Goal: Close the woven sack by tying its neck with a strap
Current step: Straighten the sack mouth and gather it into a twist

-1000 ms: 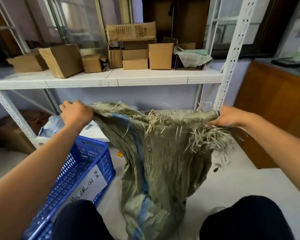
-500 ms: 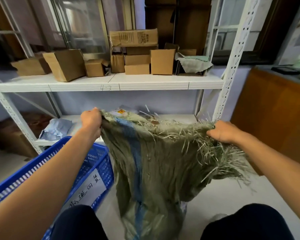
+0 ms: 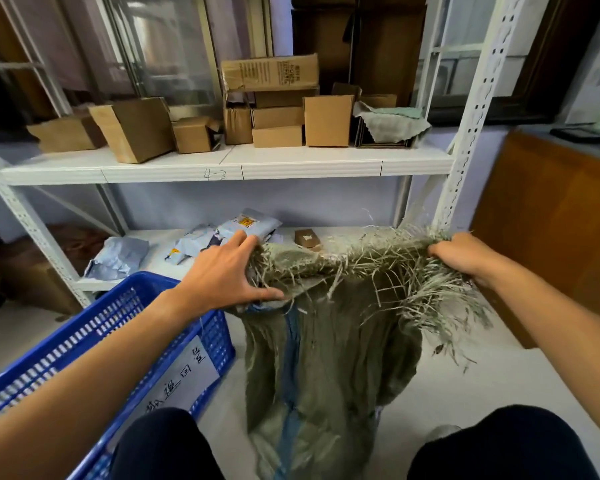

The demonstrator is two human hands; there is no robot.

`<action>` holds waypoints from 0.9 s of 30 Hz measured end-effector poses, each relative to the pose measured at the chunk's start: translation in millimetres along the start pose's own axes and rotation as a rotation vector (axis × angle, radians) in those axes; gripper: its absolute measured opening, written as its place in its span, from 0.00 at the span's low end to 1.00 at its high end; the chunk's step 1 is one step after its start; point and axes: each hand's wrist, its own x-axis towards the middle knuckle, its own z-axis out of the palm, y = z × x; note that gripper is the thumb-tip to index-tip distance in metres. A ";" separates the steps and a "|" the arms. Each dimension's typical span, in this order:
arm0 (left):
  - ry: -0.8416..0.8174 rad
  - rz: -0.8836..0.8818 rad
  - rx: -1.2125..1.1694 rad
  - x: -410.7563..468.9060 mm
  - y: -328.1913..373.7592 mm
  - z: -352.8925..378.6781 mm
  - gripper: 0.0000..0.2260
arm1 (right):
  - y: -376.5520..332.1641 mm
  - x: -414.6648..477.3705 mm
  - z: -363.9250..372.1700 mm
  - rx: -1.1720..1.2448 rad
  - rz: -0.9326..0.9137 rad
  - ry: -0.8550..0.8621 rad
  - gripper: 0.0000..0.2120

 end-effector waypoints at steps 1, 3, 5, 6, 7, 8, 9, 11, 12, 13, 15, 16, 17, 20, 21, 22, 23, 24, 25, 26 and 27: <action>-0.033 -0.041 0.047 1.8 -4.9 5.4 0.38 | -1.0 -1.4 -0.4 -0.003 -0.006 -0.001 0.10; -0.127 -0.141 0.062 5.1 -13.3 10.5 0.31 | -3.9 -4.2 0.1 -0.004 -0.018 -0.004 0.10; -0.240 -0.257 0.005 9.1 -19.5 10.9 0.26 | -9.5 -9.2 1.2 -0.012 -0.034 -0.011 0.11; -0.293 -0.327 -0.047 11.2 -23.7 11.3 0.25 | -12.8 -11.9 1.4 -0.010 -0.045 -0.022 0.11; -0.324 -0.396 -0.115 13.0 -30.8 12.6 0.23 | -15.0 -12.9 1.3 -0.001 -0.054 -0.030 0.10; -0.348 -0.465 -0.189 13.7 -36.5 12.4 0.22 | -16.9 -14.3 0.7 0.013 -0.061 -0.043 0.10; -0.336 -0.517 -0.254 15.9 -48.1 18.4 0.23 | -19.3 -17.8 -0.6 0.022 -0.069 -0.054 0.10; -0.305 -0.596 -0.296 17.6 -62.6 20.9 0.23 | -26.0 -29.9 -4.2 0.022 -0.082 -0.092 0.12; -0.288 -0.655 -0.305 16.5 -63.5 16.3 0.19 | -29.5 -36.3 -5.3 0.020 -0.086 -0.117 0.13; -0.278 -0.704 -0.299 14.2 -62.3 10.1 0.14 | -33.7 -43.5 -6.4 0.034 -0.097 -0.127 0.17; -0.268 -0.809 -0.343 15.9 -63.5 4.9 0.12 | -46.5 -58.8 -6.7 0.109 -0.124 -0.134 0.23; -0.289 -0.867 -0.418 18.4 -66.7 4.0 0.13 | -53.4 -65.7 -6.6 0.133 -0.145 -0.126 0.22; -0.332 -0.909 -0.528 19.9 -69.9 3.9 0.13 | -60.6 -70.3 -5.7 0.167 -0.160 -0.124 0.24; -0.438 -0.920 -0.802 28.7 -70.1 4.3 0.12 | -74.3 -68.1 -7.4 0.265 -0.180 -0.110 0.22; -0.361 -0.930 -0.871 34.7 -70.0 4.8 0.13 | -77.3 -66.6 -9.8 0.279 -0.167 -0.097 0.22; -0.227 -0.957 -0.936 42.1 -68.9 1.7 0.12 | -77.8 -61.8 -12.1 0.305 -0.160 -0.083 0.19; -0.081 -0.973 -0.997 52.5 -68.7 -0.6 0.10 | -78.8 -58.9 -15.5 0.336 -0.146 -0.060 0.15; 0.035 -0.984 -1.046 62.9 -67.5 -4.8 0.08 | -78.4 -55.4 -18.7 0.360 -0.144 -0.028 0.13; 0.129 -0.975 -1.086 74.2 -64.0 -11.2 0.07 | -77.7 -50.9 -22.7 0.378 -0.144 0.007 0.13; 0.202 -0.967 -1.123 84.1 -61.0 -19.0 0.06 | -77.5 -47.1 -26.2 0.403 -0.148 0.040 0.14; 0.275 -0.953 -1.171 95.0 -56.8 -26.6 0.07 | -77.3 -42.1 -29.3 0.440 -0.135 0.068 0.16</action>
